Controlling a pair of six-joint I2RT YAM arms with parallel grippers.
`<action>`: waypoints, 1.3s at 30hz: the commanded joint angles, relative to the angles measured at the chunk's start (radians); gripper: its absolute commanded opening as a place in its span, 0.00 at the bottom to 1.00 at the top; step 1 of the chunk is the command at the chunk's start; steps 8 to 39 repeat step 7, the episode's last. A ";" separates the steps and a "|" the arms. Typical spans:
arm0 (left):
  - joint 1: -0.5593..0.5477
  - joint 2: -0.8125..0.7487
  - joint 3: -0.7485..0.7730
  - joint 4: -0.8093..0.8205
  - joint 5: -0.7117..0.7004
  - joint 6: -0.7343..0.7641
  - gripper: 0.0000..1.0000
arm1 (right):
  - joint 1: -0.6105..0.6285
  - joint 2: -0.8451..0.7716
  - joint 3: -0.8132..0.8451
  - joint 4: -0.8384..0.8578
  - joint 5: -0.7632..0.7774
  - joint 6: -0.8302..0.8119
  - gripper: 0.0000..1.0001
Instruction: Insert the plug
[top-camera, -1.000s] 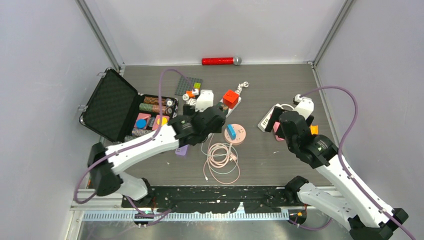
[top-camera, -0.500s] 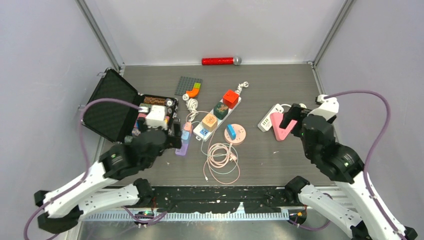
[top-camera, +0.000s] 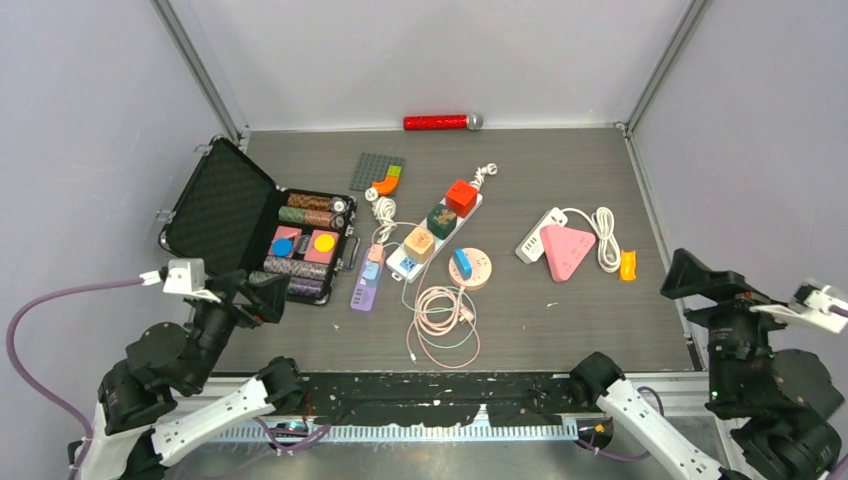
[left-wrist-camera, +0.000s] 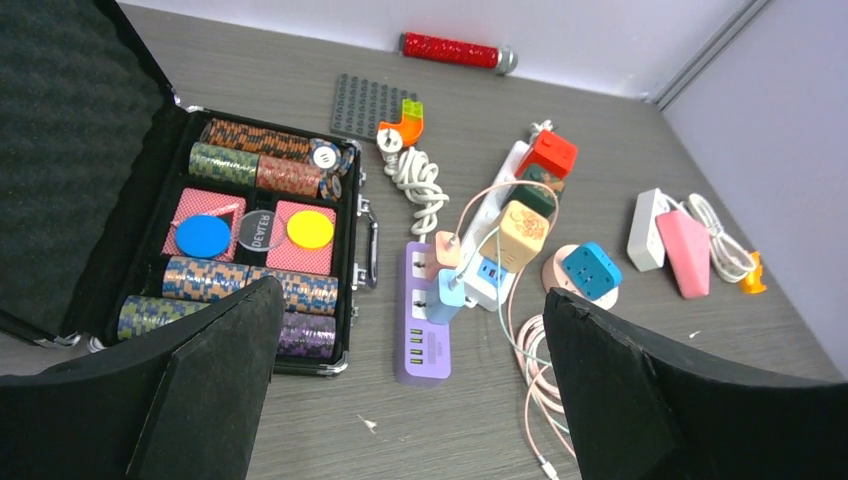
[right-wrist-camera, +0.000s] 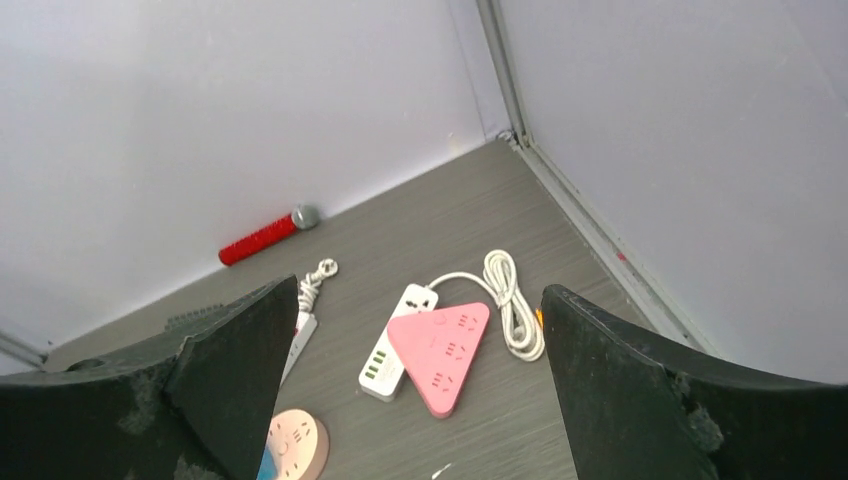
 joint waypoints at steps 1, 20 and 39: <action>0.004 -0.057 -0.021 0.020 0.014 0.014 1.00 | 0.000 -0.020 0.031 0.061 0.043 -0.077 0.95; 0.004 -0.081 -0.032 0.014 0.017 -0.006 1.00 | -0.001 -0.048 0.003 0.084 0.057 -0.068 0.95; 0.004 -0.081 -0.032 0.014 0.017 -0.006 1.00 | -0.001 -0.048 0.003 0.084 0.057 -0.068 0.95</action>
